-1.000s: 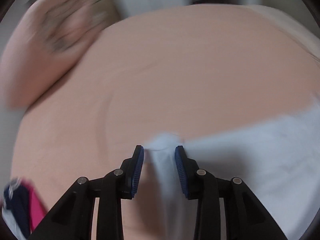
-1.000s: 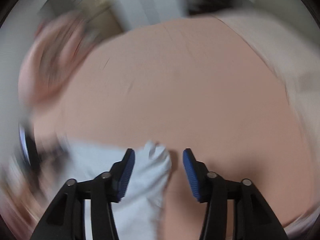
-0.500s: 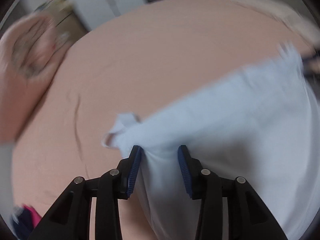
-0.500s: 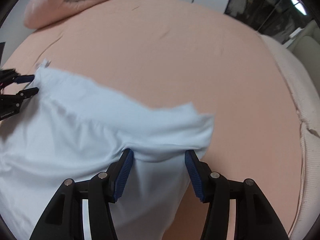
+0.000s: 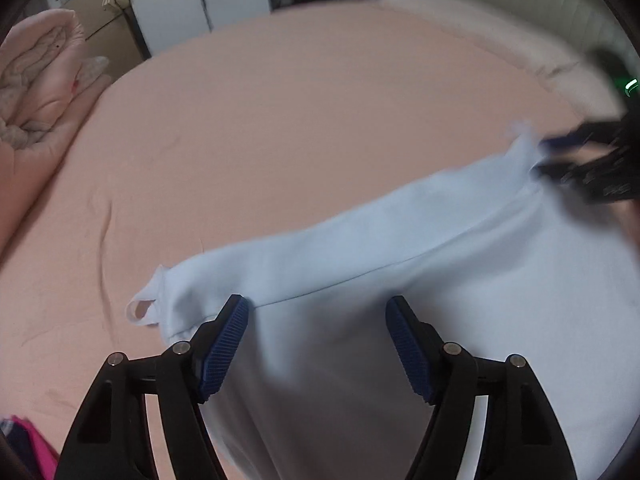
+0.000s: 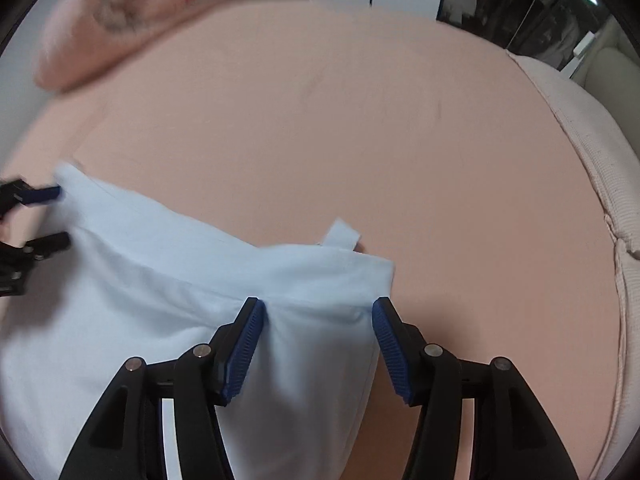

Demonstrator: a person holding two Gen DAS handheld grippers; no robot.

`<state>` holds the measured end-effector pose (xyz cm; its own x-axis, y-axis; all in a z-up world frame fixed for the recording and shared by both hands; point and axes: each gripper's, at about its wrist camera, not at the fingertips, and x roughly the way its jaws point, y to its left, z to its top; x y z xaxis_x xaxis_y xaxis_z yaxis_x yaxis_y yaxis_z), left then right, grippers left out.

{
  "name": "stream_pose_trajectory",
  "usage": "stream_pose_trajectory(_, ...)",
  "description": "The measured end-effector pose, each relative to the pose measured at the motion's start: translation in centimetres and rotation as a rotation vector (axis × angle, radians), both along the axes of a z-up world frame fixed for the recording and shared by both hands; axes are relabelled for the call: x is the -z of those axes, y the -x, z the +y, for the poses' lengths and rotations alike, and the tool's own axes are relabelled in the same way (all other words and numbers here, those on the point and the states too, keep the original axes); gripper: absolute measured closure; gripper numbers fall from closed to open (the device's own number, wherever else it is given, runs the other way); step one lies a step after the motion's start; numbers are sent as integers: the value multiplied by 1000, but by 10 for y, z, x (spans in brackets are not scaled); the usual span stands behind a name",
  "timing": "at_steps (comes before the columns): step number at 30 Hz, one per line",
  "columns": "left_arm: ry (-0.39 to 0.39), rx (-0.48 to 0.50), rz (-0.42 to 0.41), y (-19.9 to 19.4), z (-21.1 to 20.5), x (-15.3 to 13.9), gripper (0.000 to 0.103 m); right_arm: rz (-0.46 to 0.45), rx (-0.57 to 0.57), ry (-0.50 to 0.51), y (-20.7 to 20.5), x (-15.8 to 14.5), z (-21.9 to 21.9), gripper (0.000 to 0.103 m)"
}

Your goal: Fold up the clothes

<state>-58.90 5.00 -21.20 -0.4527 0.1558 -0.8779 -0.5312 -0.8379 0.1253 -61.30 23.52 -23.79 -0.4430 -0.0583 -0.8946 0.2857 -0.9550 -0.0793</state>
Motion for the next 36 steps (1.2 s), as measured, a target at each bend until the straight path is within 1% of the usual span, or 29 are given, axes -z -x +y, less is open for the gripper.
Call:
stream_pose_trajectory(1, -34, -41, 3, 11, -5, -2, 28, 30, -1, -39, 5, 4, -4, 43)
stream_pose_trajectory(2, -65, -124, 8, 25, -13, -7, 29, 57, 26, -35, 10, 0, -2, 42)
stream_pose_trajectory(3, -115, -192, -2, 35, -21, -13, 29, 84, 53, -32, 15, -5, -1, 42)
stream_pose_trajectory(4, -191, -231, -22, 40, -27, -21, 29, 111, 80, -29, 20, -9, 1, 42)
stream_pose_trajectory(5, -264, -223, -36, 39, -26, -29, 31, 145, 117, -48, 21, -16, 2, 42)
stream_pose_trajectory(6, -284, -167, -42, 32, -18, -34, 31, 137, 133, -15, 22, -21, 4, 39)
stream_pose_trajectory(7, -257, -85, -35, 21, -4, -37, 31, 73, 119, 79, 23, -22, 5, 39)
stream_pose_trajectory(8, -197, 9, -23, 5, 14, -37, 31, -5, 92, 168, 25, -21, 2, 39)
stream_pose_trajectory(9, -143, 93, -27, -10, 29, -33, 31, -61, 59, 222, 21, -20, -5, 39)
stream_pose_trajectory(11, -73, 254, -48, -41, 49, -22, 31, -85, -54, 212, -6, -18, -29, 39)
stream_pose_trajectory(12, -48, 318, -47, -56, 52, -18, 31, -96, -120, 176, -22, -13, -39, 39)
stream_pose_trajectory(13, -16, 378, -37, -70, 53, -14, 31, -106, -157, 148, -33, -7, -41, 39)
stream_pose_trajectory(14, 26, 416, -4, -83, 50, -11, 30, -119, -180, 122, -47, -1, -43, 39)
stream_pose_trajectory(15, 48, 419, 26, -89, 46, -13, 30, -123, -194, 77, -62, 4, -41, 39)
stream_pose_trajectory(16, 56, 394, 37, -91, 42, -17, 30, -107, -185, 41, -69, 5, -38, 39)
stream_pose_trajectory(17, 39, 359, 43, -92, 42, -25, 31, -88, -159, 18, -75, 3, -34, 39)
stream_pose_trajectory(18, -2, 346, 47, -96, 48, -33, 31, -68, -124, 27, -79, -1, -32, 39)
stream_pose_trajectory(20, -46, 377, 43, -108, 78, -41, 30, -34, -91, 128, -87, -16, -45, 39)
stream_pose_trajectory(21, -50, 398, 36, -115, 93, -42, 30, -27, -140, 172, -94, -22, -63, 39)
stream_pose_trajectory(23, 45, 459, 0, -128, 121, -26, 30, -40, -256, 149, -157, -23, -115, 39)
stream_pose_trajectory(24, 64, 459, -3, -128, 117, -24, 29, -77, -304, 110, -166, -17, -128, 39)
stream_pose_trajectory(25, 84, 459, -7, -129, 113, -22, 29, -125, -340, 67, -168, -7, -129, 39)
stream_pose_trajectory(26, 103, 460, -10, -130, 108, -20, 29, -158, -382, 22, -173, 4, -125, 39)
stream_pose_trajectory(27, 124, 444, -16, -129, 102, -20, 28, -170, -363, -10, -182, 13, -112, 38)
stream_pose_trajectory(29, 170, 323, -22, -123, 79, -27, 28, -168, -269, 81, -187, 10, -71, 36)
stream_pose_trajectory(31, 205, 218, -21, -123, 62, -37, 28, -165, -157, 94, -192, 1, -41, 35)
stream_pose_trajectory(32, 201, 214, -27, -132, 63, -42, 28, -161, -127, 93, -196, -4, -37, 35)
stream_pose_trajectory(34, 169, 225, -8, -154, 79, -54, 28, -126, -99, 106, -210, -16, -42, 35)
stream_pose_trajectory(36, 113, 229, -4, -173, 93, -66, 28, -112, -113, 184, -243, -25, -29, 35)
